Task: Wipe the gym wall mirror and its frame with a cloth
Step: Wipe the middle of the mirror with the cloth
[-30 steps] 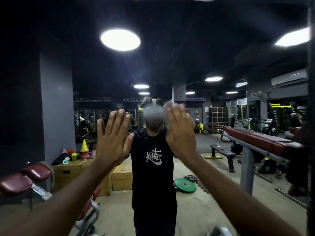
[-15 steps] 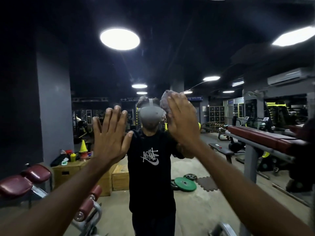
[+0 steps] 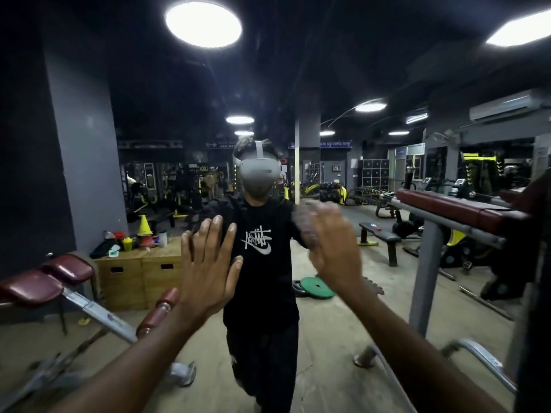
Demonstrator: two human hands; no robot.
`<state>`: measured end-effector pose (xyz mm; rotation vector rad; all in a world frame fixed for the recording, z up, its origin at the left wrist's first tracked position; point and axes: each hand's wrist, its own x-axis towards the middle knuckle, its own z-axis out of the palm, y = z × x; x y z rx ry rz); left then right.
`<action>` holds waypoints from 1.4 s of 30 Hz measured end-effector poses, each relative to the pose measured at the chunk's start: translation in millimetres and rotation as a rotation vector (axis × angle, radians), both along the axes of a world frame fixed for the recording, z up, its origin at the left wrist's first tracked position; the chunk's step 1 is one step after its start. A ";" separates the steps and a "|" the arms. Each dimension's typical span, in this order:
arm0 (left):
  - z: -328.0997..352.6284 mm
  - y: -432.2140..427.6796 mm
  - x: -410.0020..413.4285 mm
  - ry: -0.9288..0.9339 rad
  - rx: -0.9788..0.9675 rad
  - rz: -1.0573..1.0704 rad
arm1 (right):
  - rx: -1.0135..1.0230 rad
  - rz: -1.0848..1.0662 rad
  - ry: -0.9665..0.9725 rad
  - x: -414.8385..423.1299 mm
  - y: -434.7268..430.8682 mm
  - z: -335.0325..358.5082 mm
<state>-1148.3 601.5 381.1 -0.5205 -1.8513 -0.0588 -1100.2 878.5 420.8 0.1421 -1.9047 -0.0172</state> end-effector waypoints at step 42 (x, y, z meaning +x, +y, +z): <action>108.1 -197.3 -38.1 -0.037 0.064 0.036 | -0.200 -0.046 0.256 -34.1 -141.0 101.7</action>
